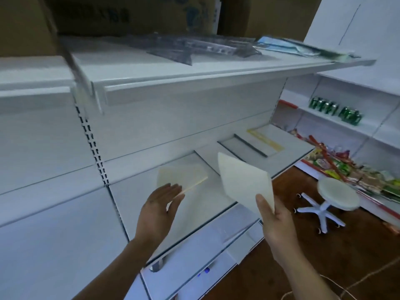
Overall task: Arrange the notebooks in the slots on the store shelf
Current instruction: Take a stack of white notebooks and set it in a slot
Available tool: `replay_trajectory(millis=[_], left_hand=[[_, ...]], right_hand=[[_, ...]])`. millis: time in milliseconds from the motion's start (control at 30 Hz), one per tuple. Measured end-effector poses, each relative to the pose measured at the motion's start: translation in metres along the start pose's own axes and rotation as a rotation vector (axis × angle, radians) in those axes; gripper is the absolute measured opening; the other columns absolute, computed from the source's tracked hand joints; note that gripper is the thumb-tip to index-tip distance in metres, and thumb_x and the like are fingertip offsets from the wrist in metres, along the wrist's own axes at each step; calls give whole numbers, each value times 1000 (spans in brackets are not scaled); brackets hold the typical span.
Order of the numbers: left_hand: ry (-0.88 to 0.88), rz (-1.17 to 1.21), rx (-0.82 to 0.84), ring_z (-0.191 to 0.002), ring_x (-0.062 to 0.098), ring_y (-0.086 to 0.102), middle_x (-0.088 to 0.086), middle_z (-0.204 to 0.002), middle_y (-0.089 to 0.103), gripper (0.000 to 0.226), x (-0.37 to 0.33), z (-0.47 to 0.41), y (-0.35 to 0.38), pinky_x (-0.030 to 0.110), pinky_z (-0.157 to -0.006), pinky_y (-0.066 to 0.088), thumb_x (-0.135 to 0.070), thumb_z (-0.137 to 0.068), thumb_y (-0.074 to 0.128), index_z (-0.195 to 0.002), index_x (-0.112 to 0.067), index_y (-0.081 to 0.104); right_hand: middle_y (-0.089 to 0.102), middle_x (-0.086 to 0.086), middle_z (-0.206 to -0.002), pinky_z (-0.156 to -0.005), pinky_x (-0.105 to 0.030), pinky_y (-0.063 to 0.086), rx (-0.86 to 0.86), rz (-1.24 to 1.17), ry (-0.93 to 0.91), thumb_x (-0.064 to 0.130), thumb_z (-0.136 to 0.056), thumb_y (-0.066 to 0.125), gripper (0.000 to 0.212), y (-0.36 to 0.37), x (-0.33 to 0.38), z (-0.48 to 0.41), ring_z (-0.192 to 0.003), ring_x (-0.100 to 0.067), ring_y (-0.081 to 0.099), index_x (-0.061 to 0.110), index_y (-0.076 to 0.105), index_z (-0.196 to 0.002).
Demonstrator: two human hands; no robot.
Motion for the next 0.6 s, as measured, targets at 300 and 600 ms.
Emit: replay_trajectory(millis=[300,600], left_hand=[[-236,-118,239,-130,19,50,-2,-148,45,74,23,-8,91,37,-105,44,-67,-87,44,-141,-17,50],[-441,-155,215,-138,13,35,4,-155,26,115,28,-2,81,29,-111,29,-93,-62,42,-148,-16,35]], right_hand=[[52,11,-140,-112,-22,32,464,528,-728,16,-95,42,44,78,-7,-99,-132,-2,43,29,50,-137],[40,0,-151,-110,-52,33,1026,908,-1020,61,-96,26,61,137,-87,-136,-139,-24,37,24,43,-142]])
Point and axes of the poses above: each hand's wrist, its own z-axis away from the middle knuckle, its own y-axis out of the palm, x = y × z, the point moved 4 cm from there along -z, towards the middle knuckle
